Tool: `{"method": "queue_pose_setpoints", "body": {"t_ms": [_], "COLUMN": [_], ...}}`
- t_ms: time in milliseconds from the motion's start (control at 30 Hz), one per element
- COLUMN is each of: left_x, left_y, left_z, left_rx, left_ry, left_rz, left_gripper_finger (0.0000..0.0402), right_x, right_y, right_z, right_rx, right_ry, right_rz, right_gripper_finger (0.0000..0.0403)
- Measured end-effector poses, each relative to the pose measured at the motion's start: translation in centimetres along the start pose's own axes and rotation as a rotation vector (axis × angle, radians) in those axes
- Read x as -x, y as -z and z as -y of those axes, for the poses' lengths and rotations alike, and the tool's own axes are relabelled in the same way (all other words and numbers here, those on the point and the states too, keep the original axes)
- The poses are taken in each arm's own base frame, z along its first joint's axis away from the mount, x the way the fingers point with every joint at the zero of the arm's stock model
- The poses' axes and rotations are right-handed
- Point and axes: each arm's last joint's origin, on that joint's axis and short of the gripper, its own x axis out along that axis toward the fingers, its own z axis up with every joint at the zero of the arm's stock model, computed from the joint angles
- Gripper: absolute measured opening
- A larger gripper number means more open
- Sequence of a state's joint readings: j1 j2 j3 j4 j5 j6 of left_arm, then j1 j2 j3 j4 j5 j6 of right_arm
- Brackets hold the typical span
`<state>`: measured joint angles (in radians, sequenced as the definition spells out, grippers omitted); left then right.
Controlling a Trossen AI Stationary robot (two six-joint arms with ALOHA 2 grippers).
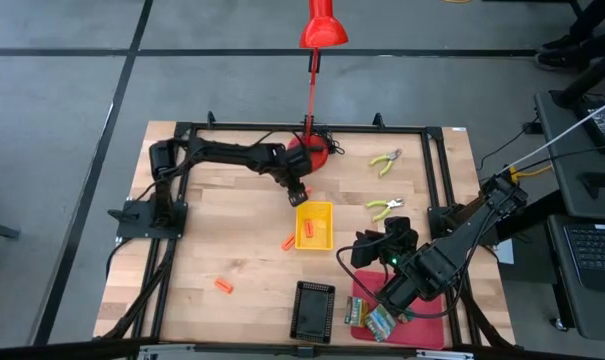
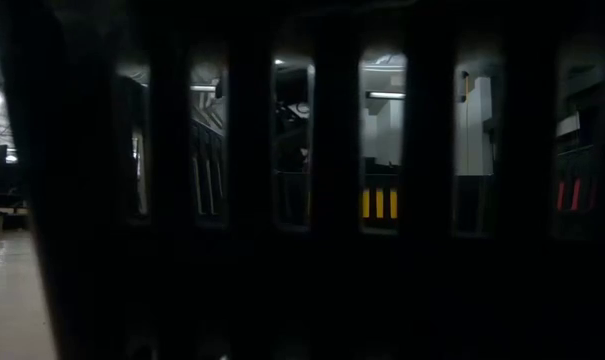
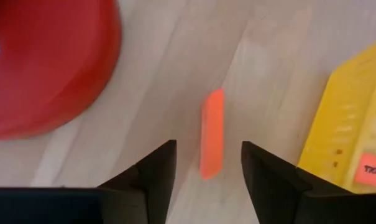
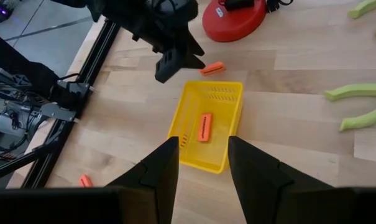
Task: Pick & Place School Supplies
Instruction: Put the orange eraser into the yellow bin
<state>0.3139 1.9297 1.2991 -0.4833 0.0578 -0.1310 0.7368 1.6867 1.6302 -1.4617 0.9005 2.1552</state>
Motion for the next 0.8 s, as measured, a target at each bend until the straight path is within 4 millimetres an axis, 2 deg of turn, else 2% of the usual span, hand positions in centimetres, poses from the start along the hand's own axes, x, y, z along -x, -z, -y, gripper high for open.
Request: {"method": "queue_pose_setpoints", "body": {"t_ms": [167, 467, 567, 667, 800], "left_x": [-1.0, -2.9, -2.9, -2.7, -1.4], "left_y": [0.2, 0.7, 0.7, 0.5, 0.0], "left_z": [0.1, -0.1, -0.3, -1.0, -2.4], "left_rx": [-0.012, 0.006, 0.014, 0.046, 0.098], "left_ry": [-0.011, -0.004, -0.023, -0.027, -0.013], "left_rz": [-0.009, -0.056, -0.054, -0.049, -0.016], "left_gripper_finger": [0.0171, 0.0134, 0.0098, 0.0033, 0.0027], "right_x": [0.0, 0.0, 0.0, 0.0, 0.0], "right_y": [0.0, 0.0, 0.0, 0.0, 0.0], "right_z": [0.0, 0.0, 0.0, 0.0, 0.0], "right_rx": [-0.003, -0.004, -0.002, -0.001, -0.001], "right_ry": [0.0, 0.005, 0.006, 0.007, 0.007], "right_rz": [-0.004, -0.01, -0.009, -0.009, -0.008], "right_gripper_finger": [0.0143, 0.0144, 0.0144, 0.0144, 0.0143]}}
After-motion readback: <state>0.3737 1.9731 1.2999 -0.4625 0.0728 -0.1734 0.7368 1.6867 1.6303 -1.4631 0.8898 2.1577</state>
